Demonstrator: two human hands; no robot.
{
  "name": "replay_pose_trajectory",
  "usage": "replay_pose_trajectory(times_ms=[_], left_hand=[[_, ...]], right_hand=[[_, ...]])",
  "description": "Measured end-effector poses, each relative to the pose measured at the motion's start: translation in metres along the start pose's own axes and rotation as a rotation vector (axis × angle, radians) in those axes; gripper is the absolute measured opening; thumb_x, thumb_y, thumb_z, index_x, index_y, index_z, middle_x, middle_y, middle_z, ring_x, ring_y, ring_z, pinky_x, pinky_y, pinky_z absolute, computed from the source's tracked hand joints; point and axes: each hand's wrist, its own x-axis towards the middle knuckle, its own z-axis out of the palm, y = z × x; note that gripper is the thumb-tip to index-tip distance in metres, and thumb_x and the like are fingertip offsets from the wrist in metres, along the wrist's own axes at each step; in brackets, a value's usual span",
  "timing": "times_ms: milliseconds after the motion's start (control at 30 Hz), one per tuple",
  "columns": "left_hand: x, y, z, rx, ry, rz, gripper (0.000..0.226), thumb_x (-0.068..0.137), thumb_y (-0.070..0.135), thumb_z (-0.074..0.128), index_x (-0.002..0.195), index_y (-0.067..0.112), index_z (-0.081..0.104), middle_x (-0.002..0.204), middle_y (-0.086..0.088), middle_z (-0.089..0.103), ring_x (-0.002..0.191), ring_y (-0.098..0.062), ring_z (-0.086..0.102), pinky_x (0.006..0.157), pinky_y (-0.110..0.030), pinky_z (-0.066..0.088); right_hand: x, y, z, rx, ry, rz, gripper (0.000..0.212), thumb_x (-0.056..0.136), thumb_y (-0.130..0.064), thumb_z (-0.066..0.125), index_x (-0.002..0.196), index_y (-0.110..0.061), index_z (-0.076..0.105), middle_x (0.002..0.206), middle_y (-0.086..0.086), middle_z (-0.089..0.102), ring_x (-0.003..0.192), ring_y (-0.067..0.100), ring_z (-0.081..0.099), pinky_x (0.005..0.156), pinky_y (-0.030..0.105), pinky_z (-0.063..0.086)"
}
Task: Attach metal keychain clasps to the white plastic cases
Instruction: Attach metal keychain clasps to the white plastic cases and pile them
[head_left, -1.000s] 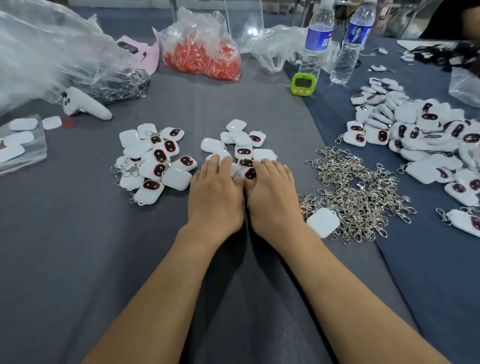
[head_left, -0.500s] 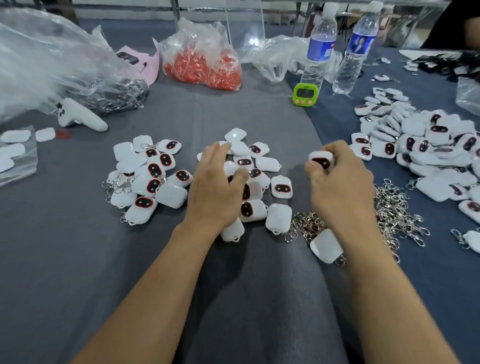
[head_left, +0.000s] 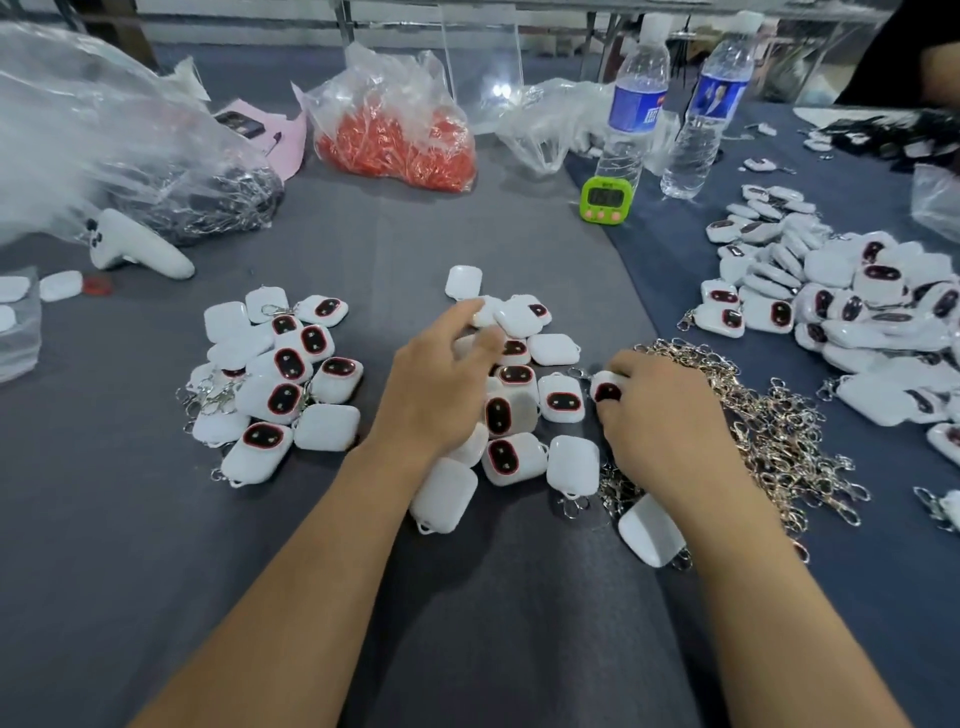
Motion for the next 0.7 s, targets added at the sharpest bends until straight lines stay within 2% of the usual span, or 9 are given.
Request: replay_pose_trajectory(times_ms=[33,100,200,300,367,433,500,600,700], left_hand=[[0.001,-0.001,-0.004,-0.017,0.058,-0.011,0.039,0.100,0.046,0.048,0.138,0.039,0.056,0.132,0.018,0.062,0.112,0.002,0.051,0.090,-0.018,0.034],[0.004,-0.007,-0.016,0.010,0.137,-0.052,0.044,0.101,0.044,0.046,0.142,0.033,0.054,0.143,0.012,0.057,0.124,-0.002,0.049,0.097,-0.021,0.031],[0.006,-0.022,-0.034,0.066,0.148,-0.134,0.046,0.100,0.044,0.047,0.145,0.030,0.052,0.146,0.008,0.055,0.133,-0.011,0.048,0.100,-0.026,0.032],[0.004,-0.032,-0.047,0.087,0.172,-0.148,0.044,0.099,0.040,0.051,0.141,0.029,0.056,0.141,0.009,0.059,0.130,-0.011,0.052,0.101,-0.028,0.036],[0.000,-0.027,-0.047,0.046,0.234,-0.104,0.035,0.098,0.032,0.056,0.132,0.028,0.065,0.128,0.011,0.067,0.120,-0.006,0.059,0.102,-0.026,0.043],[-0.009,-0.015,-0.041,-0.043,0.286,-0.045,0.026,0.096,0.028,0.058,0.117,0.030,0.072,0.109,0.016,0.073,0.103,0.002,0.065,0.096,-0.025,0.052],[-0.023,-0.002,-0.030,-0.132,0.272,-0.008,0.023,0.093,0.033,0.058,0.108,0.034,0.074,0.094,0.019,0.075,0.093,0.003,0.068,0.086,-0.025,0.055],[-0.039,0.012,-0.014,-0.178,0.182,0.031,0.027,0.086,0.045,0.060,0.110,0.041,0.073,0.091,0.025,0.074,0.089,0.003,0.070,0.081,-0.025,0.055],[-0.042,0.016,-0.007,-0.175,0.125,0.043,0.028,0.085,0.036,0.070,0.112,0.040,0.074,0.092,0.028,0.074,0.087,0.007,0.069,0.079,-0.017,0.053]], right_hand=[[-0.001,-0.002,-0.001,0.010,0.003,0.004,0.009,0.089,-0.013,0.063,0.085,-0.020,0.060,0.085,0.008,0.069,0.087,0.035,0.062,0.068,0.035,0.040],[-0.003,-0.004,-0.004,0.017,0.034,0.003,0.006,0.088,-0.016,0.067,0.087,-0.022,0.068,0.084,0.006,0.071,0.089,0.035,0.064,0.079,0.039,0.049],[-0.007,-0.003,-0.007,0.101,0.133,-0.009,0.009,0.085,-0.018,0.072,0.082,-0.026,0.073,0.075,0.002,0.069,0.087,0.032,0.063,0.091,0.044,0.049],[-0.009,0.000,-0.007,0.243,0.182,0.013,0.005,0.085,-0.023,0.071,0.080,-0.024,0.071,0.067,-0.007,0.067,0.075,0.025,0.062,0.078,0.040,0.052],[-0.009,-0.003,-0.007,0.354,0.213,0.036,0.002,0.083,-0.025,0.070,0.081,-0.024,0.071,0.066,-0.009,0.067,0.068,0.015,0.062,0.067,0.035,0.052],[-0.009,-0.009,-0.009,0.539,0.226,0.075,0.005,0.078,-0.025,0.073,0.083,-0.027,0.074,0.069,-0.016,0.070,0.065,0.007,0.065,0.063,0.029,0.052],[-0.004,-0.021,-0.009,0.853,0.180,0.148,0.009,0.075,-0.020,0.076,0.083,-0.025,0.077,0.071,-0.009,0.074,0.063,0.011,0.068,0.062,0.031,0.056],[0.004,-0.047,-0.006,1.335,-0.020,0.286,0.010,0.081,-0.005,0.075,0.084,-0.014,0.077,0.074,0.006,0.075,0.060,0.016,0.065,0.054,0.028,0.053],[0.008,-0.070,0.002,1.598,-0.184,0.369,0.010,0.091,-0.001,0.066,0.088,-0.009,0.072,0.076,0.008,0.070,0.063,0.018,0.065,0.056,0.025,0.055]])
